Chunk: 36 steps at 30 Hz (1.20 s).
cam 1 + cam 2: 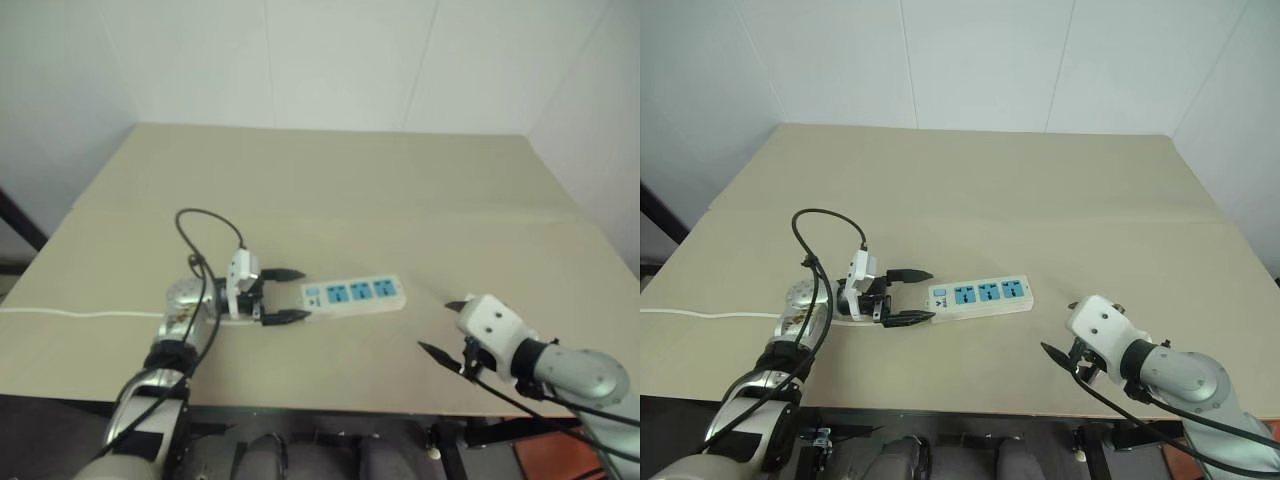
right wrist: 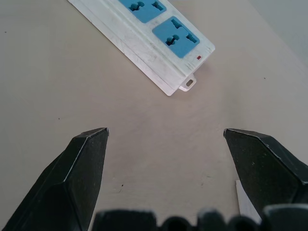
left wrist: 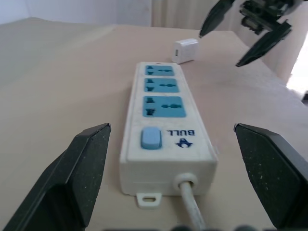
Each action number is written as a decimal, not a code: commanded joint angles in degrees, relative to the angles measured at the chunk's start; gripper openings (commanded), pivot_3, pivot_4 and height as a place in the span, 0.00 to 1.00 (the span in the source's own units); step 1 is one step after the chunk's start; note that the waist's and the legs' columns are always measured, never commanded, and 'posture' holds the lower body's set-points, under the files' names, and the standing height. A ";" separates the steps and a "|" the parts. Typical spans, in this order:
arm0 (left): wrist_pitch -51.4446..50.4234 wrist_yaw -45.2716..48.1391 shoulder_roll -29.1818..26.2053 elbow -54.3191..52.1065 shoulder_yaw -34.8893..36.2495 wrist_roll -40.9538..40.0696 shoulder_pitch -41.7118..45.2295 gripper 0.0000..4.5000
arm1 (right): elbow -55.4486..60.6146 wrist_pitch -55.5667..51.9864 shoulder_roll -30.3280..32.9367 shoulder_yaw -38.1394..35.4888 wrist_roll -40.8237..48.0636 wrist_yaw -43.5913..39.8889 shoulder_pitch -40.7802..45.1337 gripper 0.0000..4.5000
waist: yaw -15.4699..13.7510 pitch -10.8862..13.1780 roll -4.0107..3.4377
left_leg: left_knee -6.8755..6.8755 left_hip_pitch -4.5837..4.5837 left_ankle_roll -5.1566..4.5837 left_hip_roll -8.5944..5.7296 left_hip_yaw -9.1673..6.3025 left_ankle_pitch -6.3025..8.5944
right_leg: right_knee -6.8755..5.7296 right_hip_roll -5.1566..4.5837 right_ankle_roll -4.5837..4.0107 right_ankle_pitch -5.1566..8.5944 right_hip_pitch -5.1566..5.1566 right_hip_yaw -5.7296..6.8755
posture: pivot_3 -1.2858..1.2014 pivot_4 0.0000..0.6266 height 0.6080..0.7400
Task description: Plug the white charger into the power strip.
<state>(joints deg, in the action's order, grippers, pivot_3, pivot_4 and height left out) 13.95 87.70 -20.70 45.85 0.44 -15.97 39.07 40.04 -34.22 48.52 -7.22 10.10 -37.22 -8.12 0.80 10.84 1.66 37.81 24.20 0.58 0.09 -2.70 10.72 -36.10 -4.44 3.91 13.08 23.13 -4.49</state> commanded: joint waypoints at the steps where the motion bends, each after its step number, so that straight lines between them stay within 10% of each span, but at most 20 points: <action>1: 5.09 2.23 0.19 5.12 0.21 0.46 2.79 0.99 | 1.79 1.29 0.05 -2.51 -0.72 0.29 -0.52 1.00 | 0.00 0.00 0.01 | 0.00 0.00 0.00 0.00 0.00 0.00 | 0.00 0.00 0.00 0.00 0.00 0.00 | 0.52 0.24 1.00; 24: 16.58 -0.94 5.07 23.73 2.51 6.02 9.13 0.99 | 3.14 0.76 0.61 -4.83 -1.62 -0.18 -3.23 1.00 | -0.01 -0.05 0.03 | 0.01 0.00 0.00 -0.01 -0.02 0.00 | -0.03 0.00 0.20 0.11 -0.01 0.01 | 0.52 0.24 1.00; 29: 16.17 0.01 5.13 24.21 2.71 6.69 8.61 0.72 | 2.99 0.58 0.53 -3.78 -2.04 0.15 -2.37 1.00 | -0.02 -0.19 0.04 | 0.01 0.00 0.00 -0.01 -0.03 0.00 | -0.02 0.00 0.20 0.12 -0.02 0.01 | 0.52 0.24 1.00; 36: 16.30 -1.19 4.66 23.24 2.31 8.01 8.80 0.72 | 3.23 1.10 0.07 -3.50 -2.49 0.04 -2.64 1.00 | -0.03 -0.26 0.05 | 0.01 -0.01 0.00 -0.01 -0.03 0.00 | -0.02 0.00 0.20 0.12 -0.02 0.01 | 0.52 0.24 1.00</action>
<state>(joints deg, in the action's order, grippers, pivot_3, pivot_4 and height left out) 30.01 86.89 -15.73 69.48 3.17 -8.92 47.34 41.59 -34.22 48.70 -9.99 8.00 -37.34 -11.52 0.77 10.58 1.71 37.82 24.19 0.58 0.08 -2.73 10.72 -36.12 -4.44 4.12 13.19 23.10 -4.48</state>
